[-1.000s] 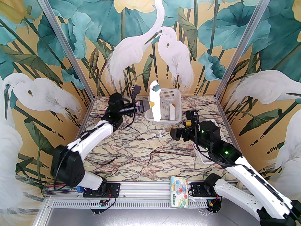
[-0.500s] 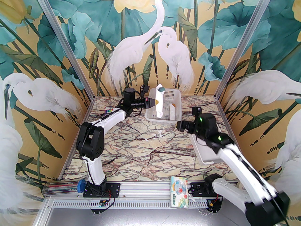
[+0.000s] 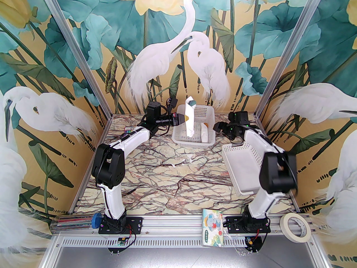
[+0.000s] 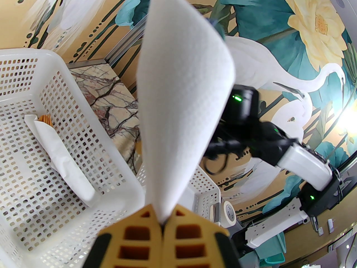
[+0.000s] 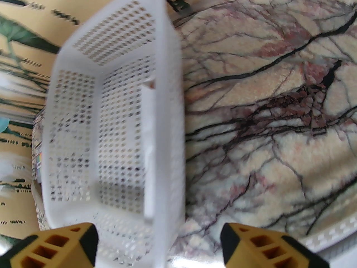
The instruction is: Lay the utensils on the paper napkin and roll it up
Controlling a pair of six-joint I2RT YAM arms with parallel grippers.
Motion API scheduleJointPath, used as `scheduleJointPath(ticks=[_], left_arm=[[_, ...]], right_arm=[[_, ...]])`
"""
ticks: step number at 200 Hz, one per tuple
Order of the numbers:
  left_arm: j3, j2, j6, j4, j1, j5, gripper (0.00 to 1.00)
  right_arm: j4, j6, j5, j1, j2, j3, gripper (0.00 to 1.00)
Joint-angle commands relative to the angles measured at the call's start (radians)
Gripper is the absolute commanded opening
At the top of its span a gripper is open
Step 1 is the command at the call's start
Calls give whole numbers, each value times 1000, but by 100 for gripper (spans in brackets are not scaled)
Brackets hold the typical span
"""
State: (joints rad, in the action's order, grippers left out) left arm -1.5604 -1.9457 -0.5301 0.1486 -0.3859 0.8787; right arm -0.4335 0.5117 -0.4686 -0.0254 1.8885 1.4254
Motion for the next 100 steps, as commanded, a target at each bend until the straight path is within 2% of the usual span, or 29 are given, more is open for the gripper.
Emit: scheduleJointPath(ticks=[1, 29, 45, 71, 100], left_arm=[[-16, -18, -9, 30, 7, 25, 0], [-11, -11, -8, 28, 6, 26, 0], [-13, -7, -6, 19, 7, 26, 0], [-11, 7, 11, -13, 6, 12, 0], [8, 29, 14, -36, 7, -1, 0]], right_arm=[[-40, 14, -56, -4, 76, 84, 72], [-52, 9, -84, -9, 141, 122, 59], [-60, 1, -91, -17, 151, 129, 48], [-71, -20, -84, -36, 130, 117, 30], [-70, -31, -65, -60, 74, 62, 15]])
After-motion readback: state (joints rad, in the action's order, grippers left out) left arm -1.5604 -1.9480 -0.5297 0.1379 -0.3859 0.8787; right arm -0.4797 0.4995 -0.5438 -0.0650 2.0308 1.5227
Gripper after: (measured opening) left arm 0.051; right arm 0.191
